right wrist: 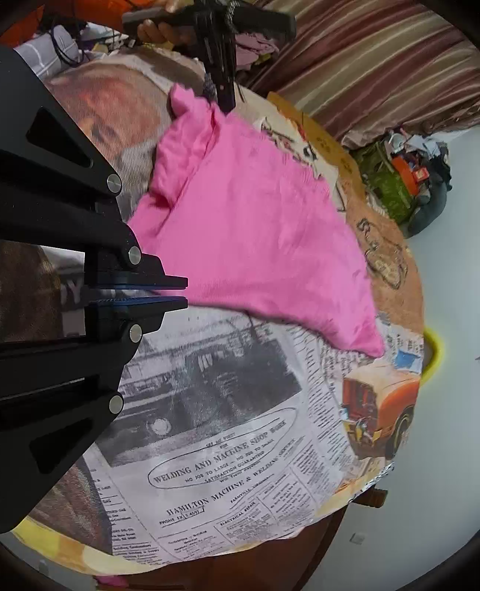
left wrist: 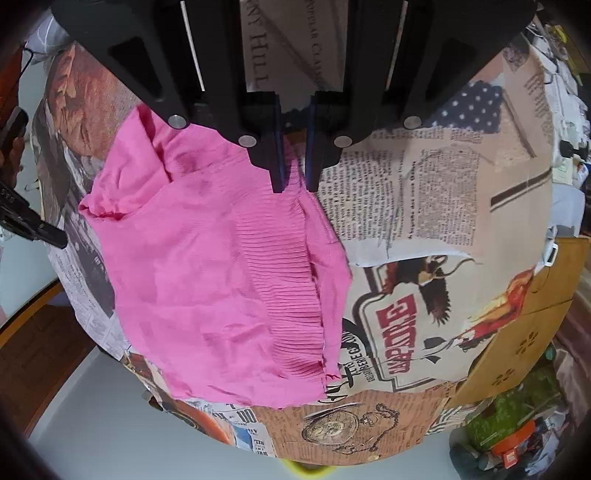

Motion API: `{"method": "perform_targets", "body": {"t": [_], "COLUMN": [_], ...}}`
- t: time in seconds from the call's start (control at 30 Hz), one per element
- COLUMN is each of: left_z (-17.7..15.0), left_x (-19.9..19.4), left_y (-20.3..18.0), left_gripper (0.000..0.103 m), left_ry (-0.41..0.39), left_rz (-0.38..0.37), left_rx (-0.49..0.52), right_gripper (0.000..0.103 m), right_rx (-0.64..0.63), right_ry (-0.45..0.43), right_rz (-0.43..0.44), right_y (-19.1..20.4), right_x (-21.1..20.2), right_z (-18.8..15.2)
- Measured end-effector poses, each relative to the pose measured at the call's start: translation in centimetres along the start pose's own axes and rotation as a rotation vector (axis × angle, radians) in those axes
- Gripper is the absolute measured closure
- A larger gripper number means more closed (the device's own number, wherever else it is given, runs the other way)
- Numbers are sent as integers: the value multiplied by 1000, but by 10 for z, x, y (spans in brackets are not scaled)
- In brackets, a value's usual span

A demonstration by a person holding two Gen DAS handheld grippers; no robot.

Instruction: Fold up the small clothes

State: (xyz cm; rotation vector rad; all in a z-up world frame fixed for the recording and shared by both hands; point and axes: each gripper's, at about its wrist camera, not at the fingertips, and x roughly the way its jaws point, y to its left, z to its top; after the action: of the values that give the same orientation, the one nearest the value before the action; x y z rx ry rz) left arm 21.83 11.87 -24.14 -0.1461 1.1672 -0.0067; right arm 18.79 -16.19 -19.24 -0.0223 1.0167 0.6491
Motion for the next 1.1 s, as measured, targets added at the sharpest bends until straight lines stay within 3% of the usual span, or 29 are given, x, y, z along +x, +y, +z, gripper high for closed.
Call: {"method": "perform_targets", "body": {"t": [0.1,0.2,0.27,0.37,0.47,0.7,0.87,1.03,1.1], "left_z": [-4,-11,-16,-26,-34,-28,-16,-6,-4], "left_x": [-13,-20,-23,-21,-15,-1,13,20,22], "left_y": [-4,-5,-4,-1,0,-11,-28,-33,-35], "left_gripper": [91,69,47,36,32,29,29,29,38], "left_ry": [-39,-71,-82,-69,-36,-26,-34,-52,-70], "left_rz": [68,121,136,163,157,171,183,165,151], "left_rx": [52,96,118,143,161,227,319,323,317], "right_gripper": [98,78,57,54,45,45,41,41,41], "right_rx": [-19,-27,-48,-83,-103,-148,-192,-227,-231], "right_ry": [-9,-15,-16,5,36,111,94,74,69], "right_rz": [0,8,4,9,3,-28,-28,-15,-3], "right_y": [8,12,17,23,25,30,37,41,41], "right_x": [-6,-7,-8,-6,-1,21,30,38,41], "right_z": [1,-1,-5,-13,-20,-28,-25,-18,-17]}}
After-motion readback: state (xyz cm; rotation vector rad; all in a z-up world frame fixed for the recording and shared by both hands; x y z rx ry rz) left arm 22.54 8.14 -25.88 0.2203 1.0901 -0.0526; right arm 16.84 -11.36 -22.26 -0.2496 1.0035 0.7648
